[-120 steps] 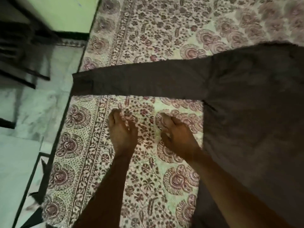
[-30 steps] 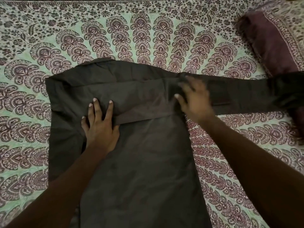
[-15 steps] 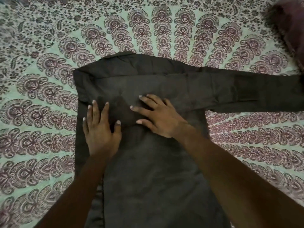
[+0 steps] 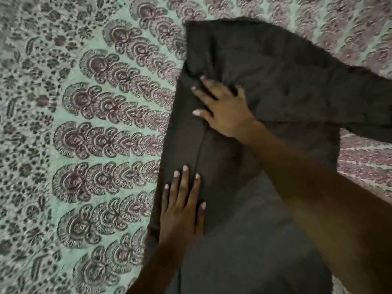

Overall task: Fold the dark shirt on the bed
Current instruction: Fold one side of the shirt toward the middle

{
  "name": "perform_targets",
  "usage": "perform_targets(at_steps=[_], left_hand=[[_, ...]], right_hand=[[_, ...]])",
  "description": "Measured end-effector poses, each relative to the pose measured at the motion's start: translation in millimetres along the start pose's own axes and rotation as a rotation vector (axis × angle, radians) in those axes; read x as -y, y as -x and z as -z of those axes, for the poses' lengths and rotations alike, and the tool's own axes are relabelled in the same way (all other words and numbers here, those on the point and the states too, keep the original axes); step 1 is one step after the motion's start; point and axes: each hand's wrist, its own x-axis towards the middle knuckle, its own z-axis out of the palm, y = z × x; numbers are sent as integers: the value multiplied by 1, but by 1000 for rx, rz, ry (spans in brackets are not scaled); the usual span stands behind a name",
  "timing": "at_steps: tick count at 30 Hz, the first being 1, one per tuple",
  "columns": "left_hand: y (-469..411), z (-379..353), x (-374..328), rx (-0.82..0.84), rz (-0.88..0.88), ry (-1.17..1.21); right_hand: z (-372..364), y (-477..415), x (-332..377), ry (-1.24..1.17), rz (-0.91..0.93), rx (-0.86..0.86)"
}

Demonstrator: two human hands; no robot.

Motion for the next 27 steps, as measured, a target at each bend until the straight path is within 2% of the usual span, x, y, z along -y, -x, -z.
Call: perform_targets(at_steps=[2, 4, 7, 9, 12, 18, 20, 23, 27], left_hand=[[20, -2, -1, -30, -72, 157], [39, 5, 3, -86, -66, 228], [66, 14, 11, -107, 204, 70], [86, 14, 17, -60, 307, 31], [125, 7, 19, 2, 184, 55], [199, -4, 11, 46, 112, 107], [211, -4, 8, -1, 178, 114], [220, -5, 5, -91, 281, 41], [220, -2, 8, -157, 183, -30]], right_hand=[[5, -4, 9, 2, -123, 20], [7, 1, 36, 34, -11, -21], [-13, 30, 75, 127, 306, -19], [-27, 60, 95, 149, 279, 19], [-39, 102, 118, 128, 204, 60], [-63, 189, 143, 156, 433, 95], [-65, 210, 148, 124, 392, 62], [-62, 237, 160, -29, 180, 40], [-48, 257, 180, -286, -51, 5]])
